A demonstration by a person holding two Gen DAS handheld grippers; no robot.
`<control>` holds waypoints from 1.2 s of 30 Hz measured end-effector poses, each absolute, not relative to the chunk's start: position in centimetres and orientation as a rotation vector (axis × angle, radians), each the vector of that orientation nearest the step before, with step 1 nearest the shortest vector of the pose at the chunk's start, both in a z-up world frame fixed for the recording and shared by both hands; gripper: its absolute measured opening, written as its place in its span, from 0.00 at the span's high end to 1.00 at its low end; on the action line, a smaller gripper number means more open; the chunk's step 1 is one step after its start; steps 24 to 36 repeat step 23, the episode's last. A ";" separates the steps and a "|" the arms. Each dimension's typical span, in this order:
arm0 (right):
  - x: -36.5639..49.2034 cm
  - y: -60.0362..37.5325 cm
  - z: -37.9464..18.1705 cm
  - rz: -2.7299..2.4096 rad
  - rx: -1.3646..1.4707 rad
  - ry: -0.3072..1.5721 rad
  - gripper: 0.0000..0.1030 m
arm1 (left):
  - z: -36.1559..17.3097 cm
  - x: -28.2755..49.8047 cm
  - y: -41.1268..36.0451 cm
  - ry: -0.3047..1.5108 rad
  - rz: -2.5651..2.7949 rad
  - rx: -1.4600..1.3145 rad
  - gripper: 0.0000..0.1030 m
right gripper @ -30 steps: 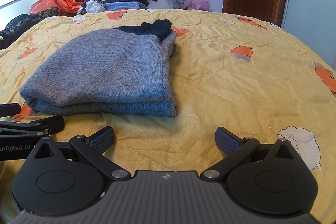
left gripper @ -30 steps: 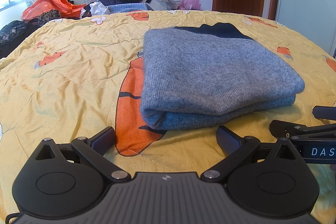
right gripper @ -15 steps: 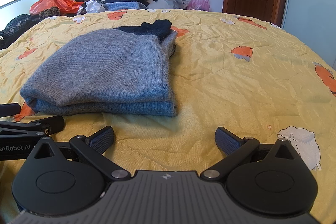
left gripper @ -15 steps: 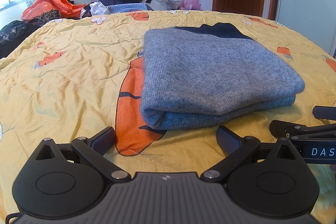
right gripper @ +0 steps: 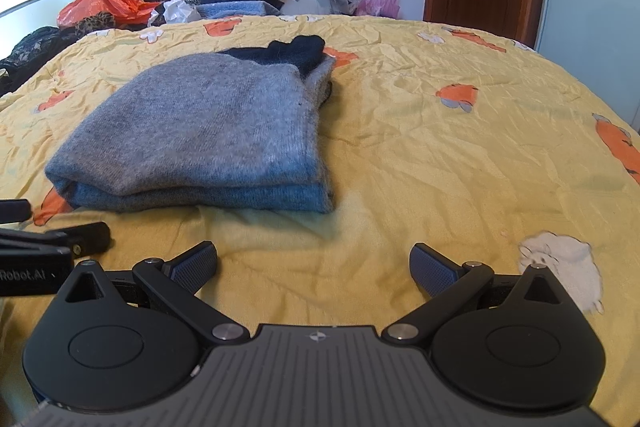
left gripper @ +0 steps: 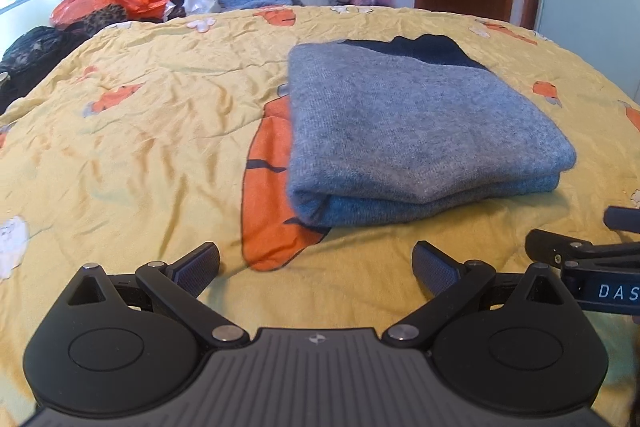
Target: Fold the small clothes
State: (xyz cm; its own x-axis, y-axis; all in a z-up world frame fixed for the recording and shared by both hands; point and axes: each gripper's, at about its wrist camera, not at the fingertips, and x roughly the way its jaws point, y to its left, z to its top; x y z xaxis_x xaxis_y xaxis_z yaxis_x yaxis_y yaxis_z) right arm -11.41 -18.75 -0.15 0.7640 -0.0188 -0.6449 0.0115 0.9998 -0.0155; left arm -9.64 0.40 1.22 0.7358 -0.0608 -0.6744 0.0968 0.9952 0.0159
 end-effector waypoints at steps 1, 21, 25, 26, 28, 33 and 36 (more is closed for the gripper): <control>-11.9 -18.8 0.2 -0.017 -0.003 0.703 0.01 | 1.8 -10.2 0.5 0.728 -0.083 0.055 0.00; -12.7 -19.2 1.6 0.018 0.055 0.696 0.00 | 4.8 -13.2 2.1 0.631 -0.104 -0.041 0.00; -12.3 -19.6 1.8 0.026 0.062 0.689 0.00 | 4.5 -12.8 2.5 0.663 -0.139 -0.069 0.00; -12.3 -19.6 1.8 0.026 0.062 0.689 0.00 | 4.5 -12.8 2.5 0.663 -0.139 -0.069 0.00; -12.3 -19.6 1.8 0.026 0.062 0.689 0.00 | 4.5 -12.8 2.5 0.663 -0.139 -0.069 0.00; -12.3 -19.6 1.8 0.026 0.062 0.689 0.00 | 4.5 -12.8 2.5 0.663 -0.139 -0.069 0.00; -12.3 -19.6 1.8 0.026 0.062 0.689 0.00 | 4.5 -12.8 2.5 0.663 -0.139 -0.069 0.00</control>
